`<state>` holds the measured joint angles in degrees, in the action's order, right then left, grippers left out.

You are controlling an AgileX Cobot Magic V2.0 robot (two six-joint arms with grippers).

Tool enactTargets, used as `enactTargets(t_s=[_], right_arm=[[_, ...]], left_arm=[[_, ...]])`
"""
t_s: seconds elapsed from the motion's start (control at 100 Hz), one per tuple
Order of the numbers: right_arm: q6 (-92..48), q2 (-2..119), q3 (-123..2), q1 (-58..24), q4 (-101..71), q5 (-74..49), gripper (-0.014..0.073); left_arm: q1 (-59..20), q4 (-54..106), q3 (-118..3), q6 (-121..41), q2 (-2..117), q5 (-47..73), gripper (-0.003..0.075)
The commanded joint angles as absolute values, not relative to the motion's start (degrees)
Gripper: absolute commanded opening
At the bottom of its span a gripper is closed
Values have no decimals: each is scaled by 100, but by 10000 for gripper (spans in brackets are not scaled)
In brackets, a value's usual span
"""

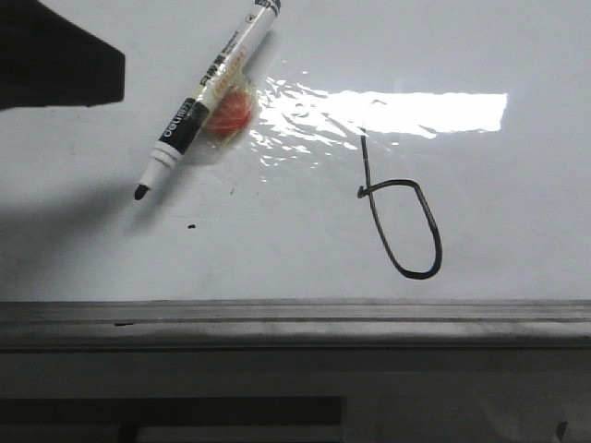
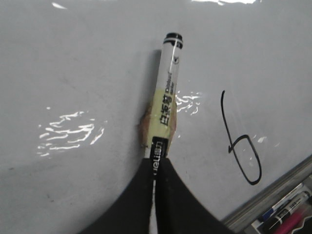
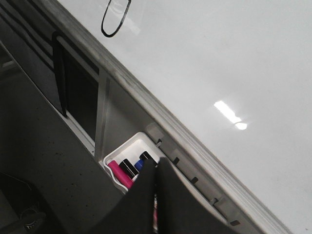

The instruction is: Write number 6 on whiteboard

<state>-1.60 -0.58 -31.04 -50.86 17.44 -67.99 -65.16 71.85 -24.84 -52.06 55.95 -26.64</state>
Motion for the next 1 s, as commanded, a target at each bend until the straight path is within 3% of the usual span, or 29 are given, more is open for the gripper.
enactTargets(t_s=[0.0, 0.26, 0.5, 0.67, 0.99], right_arm=[[-145, 94, -3218, -5079, 1855, -6443, -64], [-145, 94, -3218, -5079, 1855, -6453, -64], [-145, 94, -3218, -5079, 1855, -6453, -64], [-145, 94, -3218, -5079, 1855, -6453, -64], [-145, 94, -3218, -5079, 1855, -6453, -64]], left_arm=[[-6554, 7006, -2636, -5218, 5738, -2968, -19], [-6554, 6887, -1644, -4743, 5444, -3991, -19], [-6554, 4916, -834, -3958, 4448, -4748, -19], [-6513, 4760, -496, -3958, 3939, -5037, -19], [-5651, 3847, -221, -3773, 3797, -5096, -19]])
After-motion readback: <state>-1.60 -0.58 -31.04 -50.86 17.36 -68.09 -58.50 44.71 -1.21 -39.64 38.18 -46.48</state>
